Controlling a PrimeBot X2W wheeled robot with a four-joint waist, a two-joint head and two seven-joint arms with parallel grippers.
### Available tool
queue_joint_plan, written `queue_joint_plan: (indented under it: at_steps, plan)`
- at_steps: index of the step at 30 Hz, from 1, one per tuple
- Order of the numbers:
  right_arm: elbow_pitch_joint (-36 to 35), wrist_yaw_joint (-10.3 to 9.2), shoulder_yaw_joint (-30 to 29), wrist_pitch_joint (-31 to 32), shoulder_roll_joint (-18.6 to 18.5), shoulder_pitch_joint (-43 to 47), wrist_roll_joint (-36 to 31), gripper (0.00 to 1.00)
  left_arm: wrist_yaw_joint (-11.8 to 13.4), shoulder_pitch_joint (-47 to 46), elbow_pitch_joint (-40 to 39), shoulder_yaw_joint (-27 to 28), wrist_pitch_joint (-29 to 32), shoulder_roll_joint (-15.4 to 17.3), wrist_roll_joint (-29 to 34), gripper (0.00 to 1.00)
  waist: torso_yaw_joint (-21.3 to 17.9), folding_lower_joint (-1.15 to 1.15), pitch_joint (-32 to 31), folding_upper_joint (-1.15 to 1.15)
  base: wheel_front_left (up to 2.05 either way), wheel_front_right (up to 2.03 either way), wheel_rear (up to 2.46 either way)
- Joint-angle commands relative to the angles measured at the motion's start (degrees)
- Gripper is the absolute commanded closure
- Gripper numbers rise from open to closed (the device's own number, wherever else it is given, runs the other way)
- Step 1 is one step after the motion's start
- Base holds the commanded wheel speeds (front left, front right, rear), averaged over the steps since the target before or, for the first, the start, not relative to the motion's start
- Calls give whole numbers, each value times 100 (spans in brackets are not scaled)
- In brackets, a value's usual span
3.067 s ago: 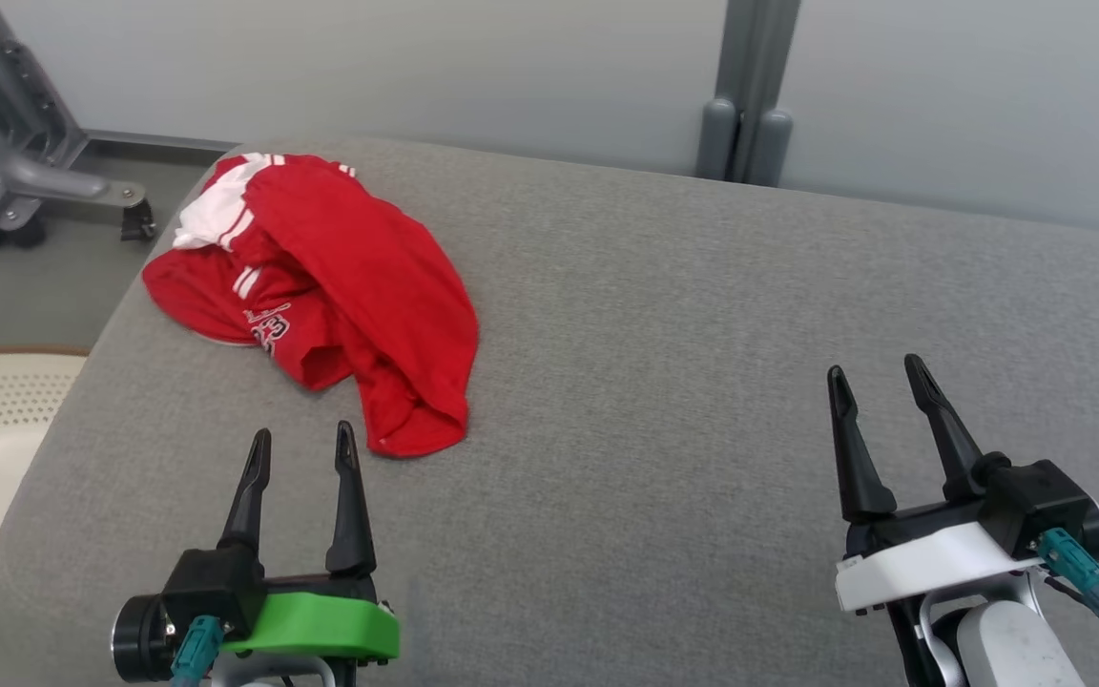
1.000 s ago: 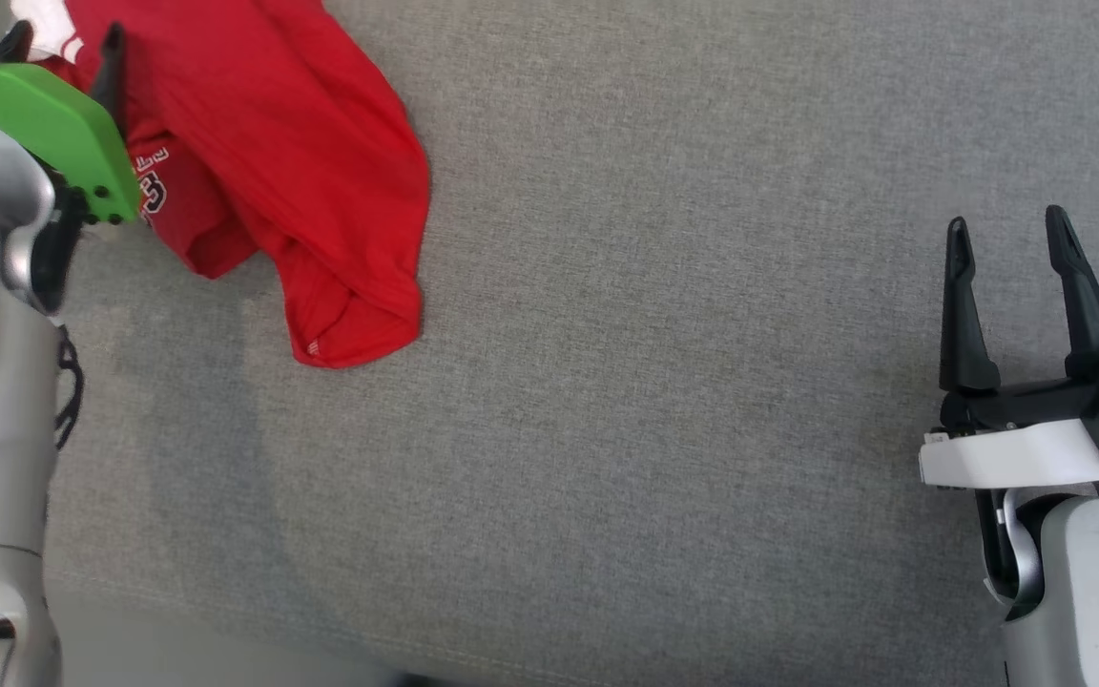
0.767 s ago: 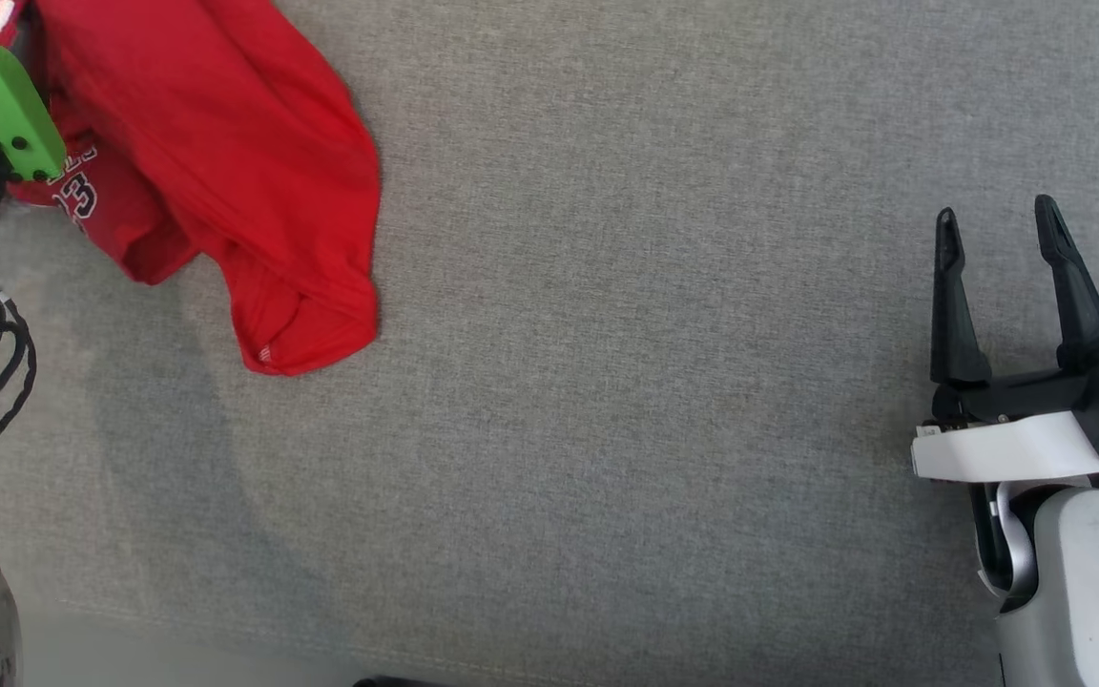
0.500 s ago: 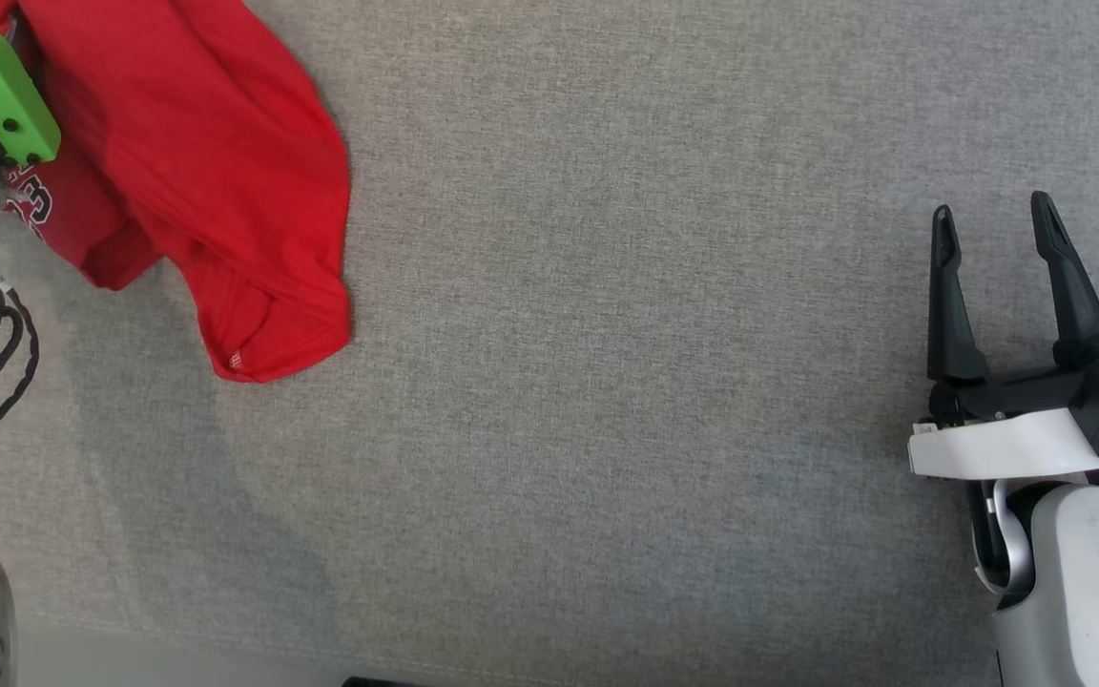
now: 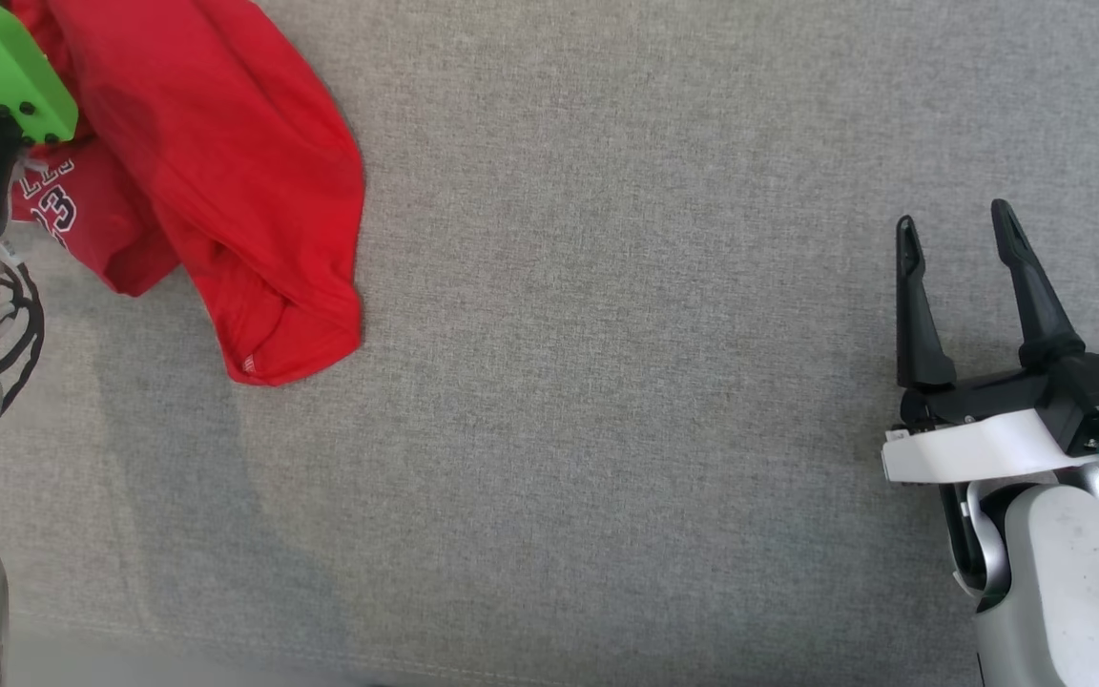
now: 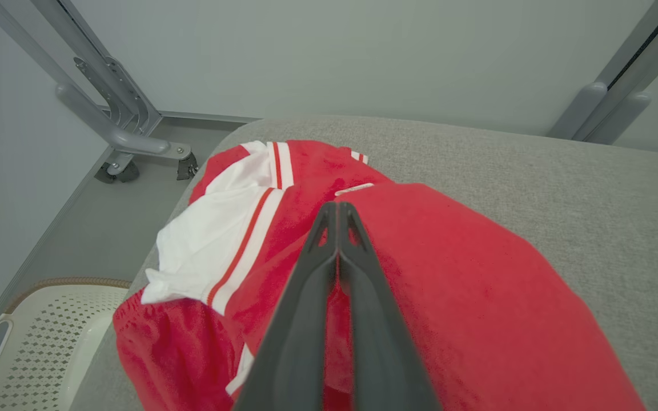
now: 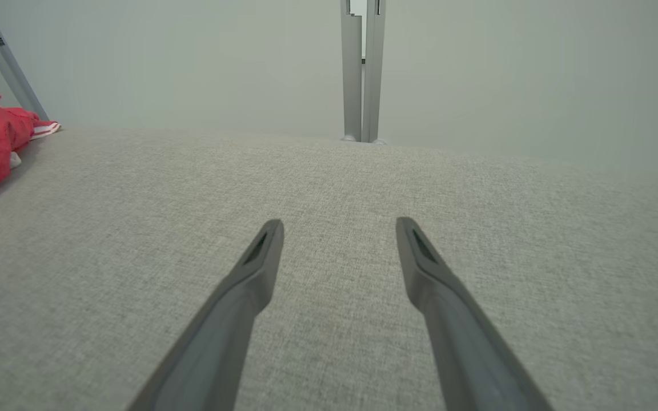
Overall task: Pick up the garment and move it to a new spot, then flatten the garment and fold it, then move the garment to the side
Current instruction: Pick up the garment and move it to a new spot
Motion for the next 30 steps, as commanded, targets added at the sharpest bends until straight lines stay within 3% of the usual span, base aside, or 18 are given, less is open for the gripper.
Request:
queue_joint_plan:
  at_steps: [1,18,30]
  plan:
    - [34,-8,21,-18,-20,12,44,0,-11,59,-73,-55,-151,61,-67,100,8,0,-190,0,0,0,0]
    - [160,-8,110,-18,-18,415,409,0,-10,1211,-1541,-1006,-1258,391,-643,100,186,0,-1544,0,0,0,0]
    - [-106,-8,333,-18,-19,663,636,0,667,3644,-3363,-1061,-1802,323,-737,100,463,0,-2297,0,0,0,0]
